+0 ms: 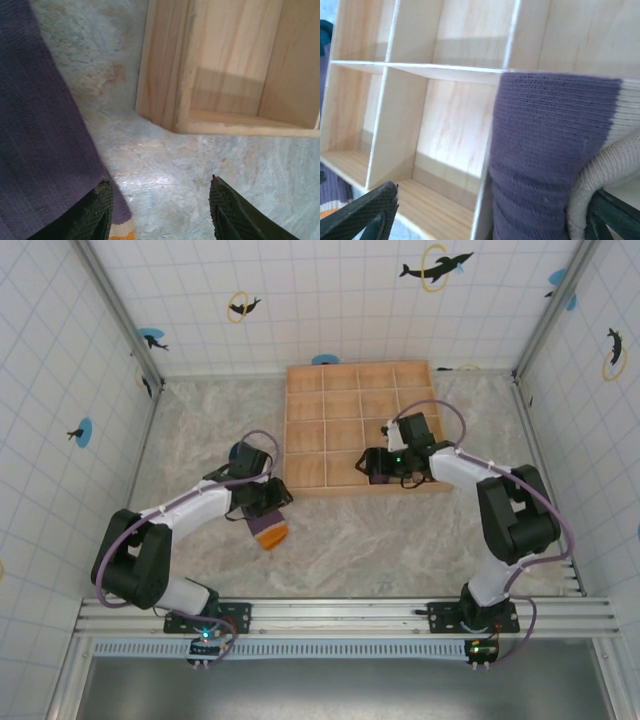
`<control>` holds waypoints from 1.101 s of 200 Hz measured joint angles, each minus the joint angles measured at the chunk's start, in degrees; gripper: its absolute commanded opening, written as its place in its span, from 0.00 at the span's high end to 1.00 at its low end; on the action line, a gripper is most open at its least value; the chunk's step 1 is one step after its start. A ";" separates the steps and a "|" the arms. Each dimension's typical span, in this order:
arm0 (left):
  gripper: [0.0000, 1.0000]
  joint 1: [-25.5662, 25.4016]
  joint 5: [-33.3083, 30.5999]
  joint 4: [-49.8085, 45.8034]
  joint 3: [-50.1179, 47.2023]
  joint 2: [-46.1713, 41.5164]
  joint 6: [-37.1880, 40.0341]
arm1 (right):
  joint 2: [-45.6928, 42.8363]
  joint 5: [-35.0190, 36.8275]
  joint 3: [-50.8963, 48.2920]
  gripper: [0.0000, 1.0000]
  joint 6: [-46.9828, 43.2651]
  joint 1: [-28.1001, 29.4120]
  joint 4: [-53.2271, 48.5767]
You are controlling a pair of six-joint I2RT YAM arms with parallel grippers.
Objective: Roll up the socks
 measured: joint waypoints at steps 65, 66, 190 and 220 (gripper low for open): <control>0.49 0.13 0.09 0.00 -4.90 -0.70 0.55 | -7.63 3.10 -0.50 0.06 -1.60 5.27 -1.99; 0.49 0.13 0.07 0.00 -4.92 -0.70 0.52 | -7.72 3.08 -0.55 0.06 -1.60 5.31 -1.99; 0.49 0.13 -1.03 -1.70 -5.68 -2.91 0.52 | -4.42 12.37 -4.52 0.37 -0.74 3.41 0.28; 0.49 0.13 -1.03 -1.70 -5.68 -2.93 0.52 | -0.85 14.47 -3.58 0.51 -0.17 3.91 1.49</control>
